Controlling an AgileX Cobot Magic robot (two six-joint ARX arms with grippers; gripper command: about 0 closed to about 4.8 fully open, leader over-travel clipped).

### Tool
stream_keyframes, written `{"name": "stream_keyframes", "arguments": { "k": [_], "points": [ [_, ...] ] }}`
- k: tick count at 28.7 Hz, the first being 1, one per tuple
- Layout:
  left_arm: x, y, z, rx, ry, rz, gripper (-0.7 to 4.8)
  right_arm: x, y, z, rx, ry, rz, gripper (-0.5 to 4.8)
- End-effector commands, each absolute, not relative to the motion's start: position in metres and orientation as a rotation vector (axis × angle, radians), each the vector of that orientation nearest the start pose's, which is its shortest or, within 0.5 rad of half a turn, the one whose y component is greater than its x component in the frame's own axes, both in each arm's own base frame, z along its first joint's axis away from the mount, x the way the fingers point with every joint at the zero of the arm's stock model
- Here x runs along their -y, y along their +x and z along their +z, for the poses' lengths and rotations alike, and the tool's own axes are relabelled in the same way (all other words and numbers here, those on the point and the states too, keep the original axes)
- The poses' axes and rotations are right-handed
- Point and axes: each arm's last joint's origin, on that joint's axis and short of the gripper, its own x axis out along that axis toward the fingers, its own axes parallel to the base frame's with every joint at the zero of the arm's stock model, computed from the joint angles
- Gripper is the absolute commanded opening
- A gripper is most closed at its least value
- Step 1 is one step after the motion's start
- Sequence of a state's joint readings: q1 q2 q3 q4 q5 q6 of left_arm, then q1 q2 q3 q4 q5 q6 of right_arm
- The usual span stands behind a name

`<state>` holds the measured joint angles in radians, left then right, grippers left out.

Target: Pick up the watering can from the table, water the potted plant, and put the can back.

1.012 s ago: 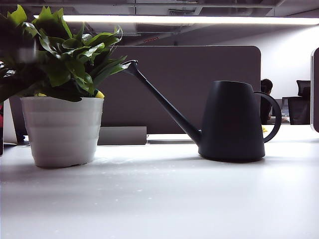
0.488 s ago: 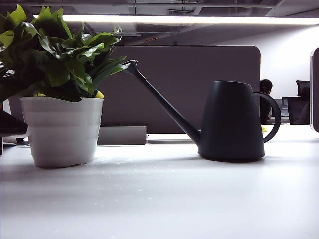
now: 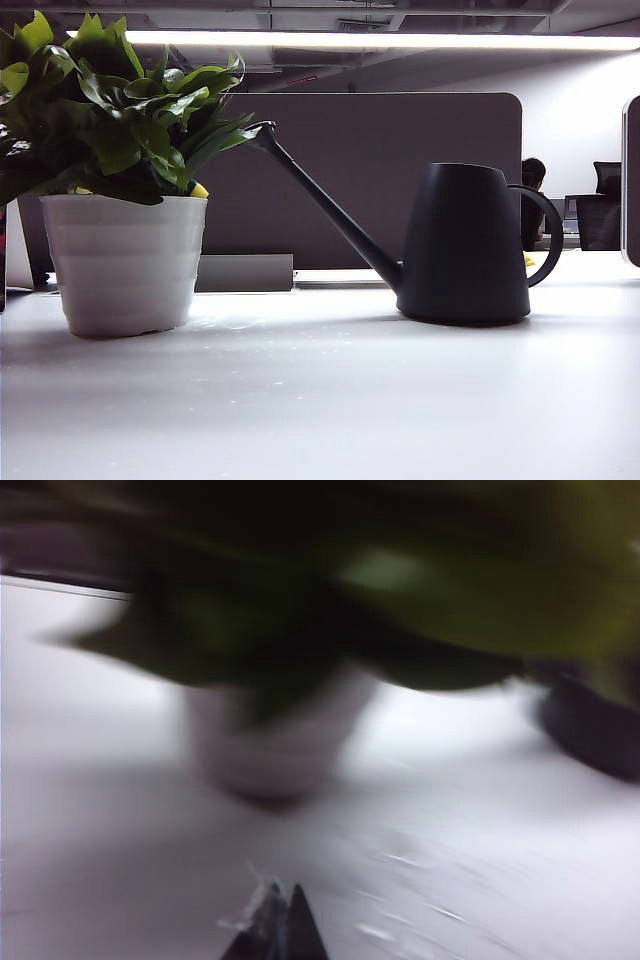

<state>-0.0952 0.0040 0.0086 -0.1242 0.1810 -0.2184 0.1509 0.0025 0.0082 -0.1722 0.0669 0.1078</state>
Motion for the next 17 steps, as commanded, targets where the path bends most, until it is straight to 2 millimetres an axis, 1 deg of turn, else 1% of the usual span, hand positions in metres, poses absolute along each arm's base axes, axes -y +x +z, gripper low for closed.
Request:
{"name": "stream_keyframes", "arguments": {
  "k": [1,3,7,17],
  "points": [
    [0.002,0.096,0.155,-0.129,-0.229,-0.133,-0.05,-0.001,0.096,0.149,-0.156,0.099,-0.046,0.63],
    [-0.002,0.096,0.155,-0.124,-0.232,-0.092,-0.05,0.005,0.096,0.149,-0.153,0.104,-0.108,0.63],
    [-0.003,0.096,0.155,-0.123,-0.232,-0.085,-0.05,0.011,0.096,0.149,-0.150,0.109,-0.173,0.63],
    [-0.003,0.096,0.155,-0.123,-0.232,-0.085,-0.05,0.011,0.096,0.151,-0.133,0.102,-0.159,0.63]
  ]
}}
